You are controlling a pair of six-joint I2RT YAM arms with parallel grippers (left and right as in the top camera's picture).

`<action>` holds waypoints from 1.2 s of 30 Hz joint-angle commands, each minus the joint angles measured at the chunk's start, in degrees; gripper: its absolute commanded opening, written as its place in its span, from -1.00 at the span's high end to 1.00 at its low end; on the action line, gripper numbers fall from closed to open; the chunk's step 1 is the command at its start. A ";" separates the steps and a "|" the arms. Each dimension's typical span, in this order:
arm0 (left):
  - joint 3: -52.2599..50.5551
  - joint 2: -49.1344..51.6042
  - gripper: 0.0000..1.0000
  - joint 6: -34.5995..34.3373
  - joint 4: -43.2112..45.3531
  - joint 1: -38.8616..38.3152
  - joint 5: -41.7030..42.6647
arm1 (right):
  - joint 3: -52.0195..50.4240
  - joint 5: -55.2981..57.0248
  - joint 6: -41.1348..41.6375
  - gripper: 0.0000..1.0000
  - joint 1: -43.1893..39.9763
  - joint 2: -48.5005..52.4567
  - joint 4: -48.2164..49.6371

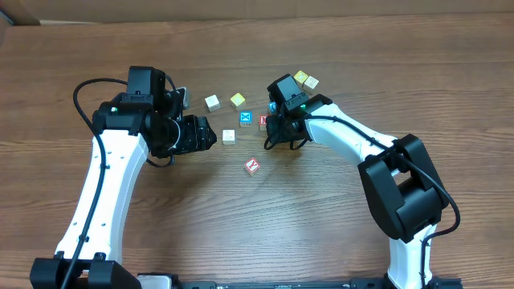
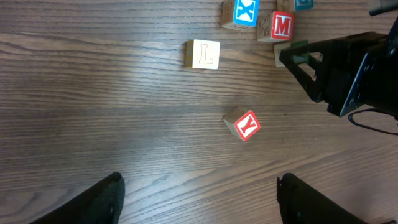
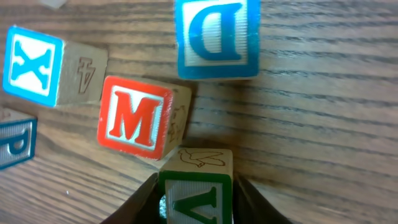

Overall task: Flip 3 blocks
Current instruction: 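Lower the right gripper onto the green V block and grasp it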

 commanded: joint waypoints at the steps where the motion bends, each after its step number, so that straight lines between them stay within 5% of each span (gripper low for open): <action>1: 1.29 0.37 -0.39 0.46 0.00 -0.26 -0.15 | 1.07 0.55 1.27 0.46 -0.13 -0.44 -0.70; 11: 1.29 0.37 -0.38 0.44 0.00 -0.26 -0.11 | 1.14 0.57 1.27 0.83 -0.13 -6.14 -4.04; 15: 1.29 0.37 -0.19 0.44 -0.50 -0.26 -0.11 | 1.14 0.59 2.45 0.88 -0.13 -14.12 -7.30; 18: 1.29 0.37 0.14 0.44 -1.11 -0.26 -0.11 | 1.07 1.18 4.87 0.92 -0.13 -20.17 -14.05; 22: 1.29 0.37 0.19 0.44 -1.57 -0.26 -0.11 | 0.44 1.81 8.28 0.92 0.52 -24.46 -23.91; 24: 1.29 0.37 0.49 0.44 -1.79 -0.26 -0.11 | -1.95 1.86 9.75 0.92 1.86 -25.94 -26.12; 30: 1.29 0.37 0.69 0.44 -2.78 -0.26 -0.11 | -14.67 2.23 16.90 0.92 8.26 -27.78 -21.86; 36: 1.29 0.37 0.56 0.46 -2.84 -0.26 -0.13 | -25.29 1.60 25.14 0.92 13.33 -27.78 -12.09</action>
